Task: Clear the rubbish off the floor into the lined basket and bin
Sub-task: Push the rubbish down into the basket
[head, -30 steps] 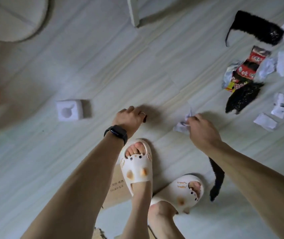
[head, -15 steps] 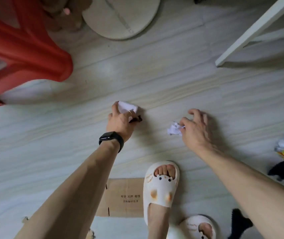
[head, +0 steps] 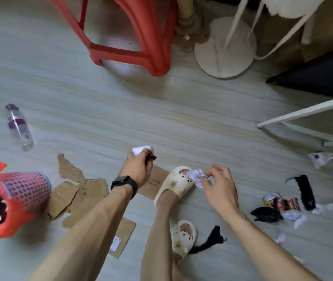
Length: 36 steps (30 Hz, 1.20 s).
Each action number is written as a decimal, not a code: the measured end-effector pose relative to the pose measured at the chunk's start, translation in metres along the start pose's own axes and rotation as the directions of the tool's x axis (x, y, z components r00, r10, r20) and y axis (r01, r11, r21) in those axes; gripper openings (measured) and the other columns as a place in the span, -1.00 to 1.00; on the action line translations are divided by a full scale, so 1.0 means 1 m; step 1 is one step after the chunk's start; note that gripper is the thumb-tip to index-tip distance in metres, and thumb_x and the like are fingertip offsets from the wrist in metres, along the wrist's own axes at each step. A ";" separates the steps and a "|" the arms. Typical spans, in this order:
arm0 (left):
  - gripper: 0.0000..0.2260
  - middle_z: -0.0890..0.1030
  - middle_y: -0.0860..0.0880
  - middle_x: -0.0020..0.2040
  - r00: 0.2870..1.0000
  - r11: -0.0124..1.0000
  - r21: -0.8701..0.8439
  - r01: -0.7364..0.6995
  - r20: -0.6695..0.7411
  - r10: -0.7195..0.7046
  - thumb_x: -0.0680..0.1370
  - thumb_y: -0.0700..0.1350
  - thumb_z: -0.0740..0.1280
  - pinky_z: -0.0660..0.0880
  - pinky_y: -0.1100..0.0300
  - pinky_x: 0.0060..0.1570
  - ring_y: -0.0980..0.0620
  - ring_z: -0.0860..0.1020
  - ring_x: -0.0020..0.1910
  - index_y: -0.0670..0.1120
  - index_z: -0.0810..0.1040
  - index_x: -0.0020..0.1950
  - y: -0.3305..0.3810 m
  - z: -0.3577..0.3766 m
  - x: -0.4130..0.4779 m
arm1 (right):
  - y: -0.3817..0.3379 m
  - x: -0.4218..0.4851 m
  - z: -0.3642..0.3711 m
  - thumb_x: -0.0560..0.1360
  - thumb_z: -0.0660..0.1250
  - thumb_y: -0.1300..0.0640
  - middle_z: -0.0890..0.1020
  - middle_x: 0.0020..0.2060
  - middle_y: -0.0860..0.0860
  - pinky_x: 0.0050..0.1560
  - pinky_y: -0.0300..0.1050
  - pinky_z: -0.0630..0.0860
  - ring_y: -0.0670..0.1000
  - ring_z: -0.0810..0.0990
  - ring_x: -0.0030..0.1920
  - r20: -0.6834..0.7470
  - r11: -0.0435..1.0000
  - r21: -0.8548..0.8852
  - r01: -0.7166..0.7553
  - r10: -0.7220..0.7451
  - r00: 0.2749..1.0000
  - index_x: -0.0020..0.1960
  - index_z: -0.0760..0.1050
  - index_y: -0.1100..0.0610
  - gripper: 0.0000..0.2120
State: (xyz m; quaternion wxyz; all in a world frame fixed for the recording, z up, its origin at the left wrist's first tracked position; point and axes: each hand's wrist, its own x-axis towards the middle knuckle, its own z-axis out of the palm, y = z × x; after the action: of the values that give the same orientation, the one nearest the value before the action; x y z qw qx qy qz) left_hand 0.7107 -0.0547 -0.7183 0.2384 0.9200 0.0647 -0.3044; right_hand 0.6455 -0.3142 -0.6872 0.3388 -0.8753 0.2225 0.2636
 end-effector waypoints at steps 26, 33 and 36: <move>-0.43 0.44 -0.06 0.20 0.523 0.538 -0.513 0.669 -0.189 -0.831 0.39 0.34 0.28 0.41 0.10 -0.10 -0.17 0.55 0.03 0.23 0.25 0.34 -0.309 -0.155 -0.370 | -0.287 -0.271 0.152 0.53 0.35 -0.01 0.60 -0.23 -0.20 -0.23 -0.18 0.39 -0.18 0.55 -0.24 0.451 0.869 -0.022 0.495 -0.433 0.780 -0.07 0.51 -0.05 -0.94; -0.37 0.36 -0.09 0.30 0.630 0.639 -0.399 0.657 -0.174 -0.757 0.42 0.22 0.31 0.45 0.01 0.06 -0.23 0.44 0.22 0.07 0.26 0.44 -0.431 -0.179 -0.335 | -0.364 -0.283 0.284 0.52 0.31 0.06 0.61 -0.01 -0.11 -0.02 -0.10 0.48 0.01 0.61 -0.03 0.405 0.916 -0.115 0.384 -0.310 0.860 0.16 0.51 -0.04 -0.78; -0.35 0.32 -0.06 0.32 0.675 0.675 -0.389 0.627 -0.163 -0.720 0.40 0.17 0.35 0.42 0.02 0.04 -0.21 0.39 0.25 0.11 0.22 0.44 -0.492 -0.196 -0.322 | -0.395 -0.279 0.355 0.51 0.29 0.10 0.63 0.10 -0.01 0.09 -0.06 0.50 0.06 0.59 0.08 0.399 0.943 -0.158 0.292 -0.210 0.893 0.25 0.49 0.01 -0.68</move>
State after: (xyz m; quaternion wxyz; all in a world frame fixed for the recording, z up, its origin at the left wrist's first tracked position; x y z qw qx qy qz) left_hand 0.4243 0.4792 -0.5871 0.2317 0.8163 0.4845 -0.2128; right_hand 0.5468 0.2620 -0.5522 0.3104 -0.8610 0.0082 0.4029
